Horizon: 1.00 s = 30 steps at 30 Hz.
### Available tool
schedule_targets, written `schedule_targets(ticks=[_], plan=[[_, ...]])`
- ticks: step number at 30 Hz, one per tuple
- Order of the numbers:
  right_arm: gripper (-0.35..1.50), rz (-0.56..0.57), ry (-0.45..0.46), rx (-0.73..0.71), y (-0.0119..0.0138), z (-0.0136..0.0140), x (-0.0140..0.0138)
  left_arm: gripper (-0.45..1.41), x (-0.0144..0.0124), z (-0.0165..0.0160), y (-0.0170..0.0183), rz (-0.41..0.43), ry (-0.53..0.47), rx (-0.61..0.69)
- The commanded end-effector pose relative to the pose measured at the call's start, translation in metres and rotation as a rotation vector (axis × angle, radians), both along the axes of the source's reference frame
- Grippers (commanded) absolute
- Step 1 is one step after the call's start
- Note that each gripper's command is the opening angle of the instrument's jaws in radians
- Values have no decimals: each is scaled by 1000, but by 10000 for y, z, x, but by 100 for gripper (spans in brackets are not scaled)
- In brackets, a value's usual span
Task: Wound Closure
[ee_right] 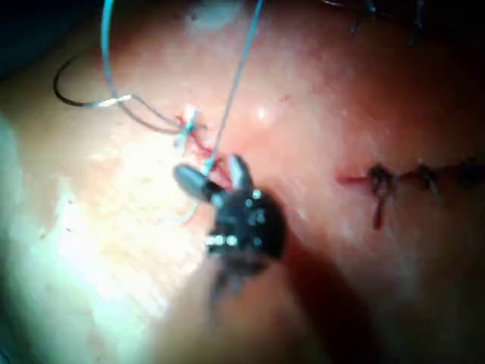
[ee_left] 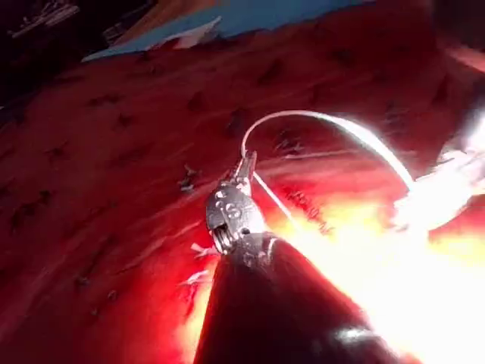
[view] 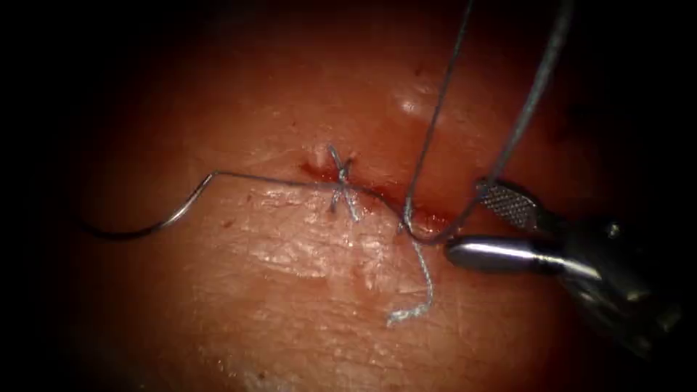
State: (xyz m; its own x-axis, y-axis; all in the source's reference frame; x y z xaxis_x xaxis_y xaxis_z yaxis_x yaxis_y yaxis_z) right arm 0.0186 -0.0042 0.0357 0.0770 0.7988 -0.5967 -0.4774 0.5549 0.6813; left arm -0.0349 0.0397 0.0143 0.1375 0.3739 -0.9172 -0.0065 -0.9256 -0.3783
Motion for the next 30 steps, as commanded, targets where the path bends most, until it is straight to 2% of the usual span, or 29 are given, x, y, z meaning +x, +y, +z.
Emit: schedule_targets(ticks=[1,5,12,22,30], plan=[[104,5,2,-4,13,13,13,-45,-6,-1,6,1,-2,-4],[118,10,3,-6,20,25,26,-45,-8,-3,4,12,-5,-3],[118,0,9,-11,13,35,42,-45,-9,4,2,13,1,-9],[116,17,4,-25,17,55,60,-45,-12,5,-1,14,0,-11],[116,34,30,-33,19,54,79,-45,-12,6,-3,14,0,-13]])
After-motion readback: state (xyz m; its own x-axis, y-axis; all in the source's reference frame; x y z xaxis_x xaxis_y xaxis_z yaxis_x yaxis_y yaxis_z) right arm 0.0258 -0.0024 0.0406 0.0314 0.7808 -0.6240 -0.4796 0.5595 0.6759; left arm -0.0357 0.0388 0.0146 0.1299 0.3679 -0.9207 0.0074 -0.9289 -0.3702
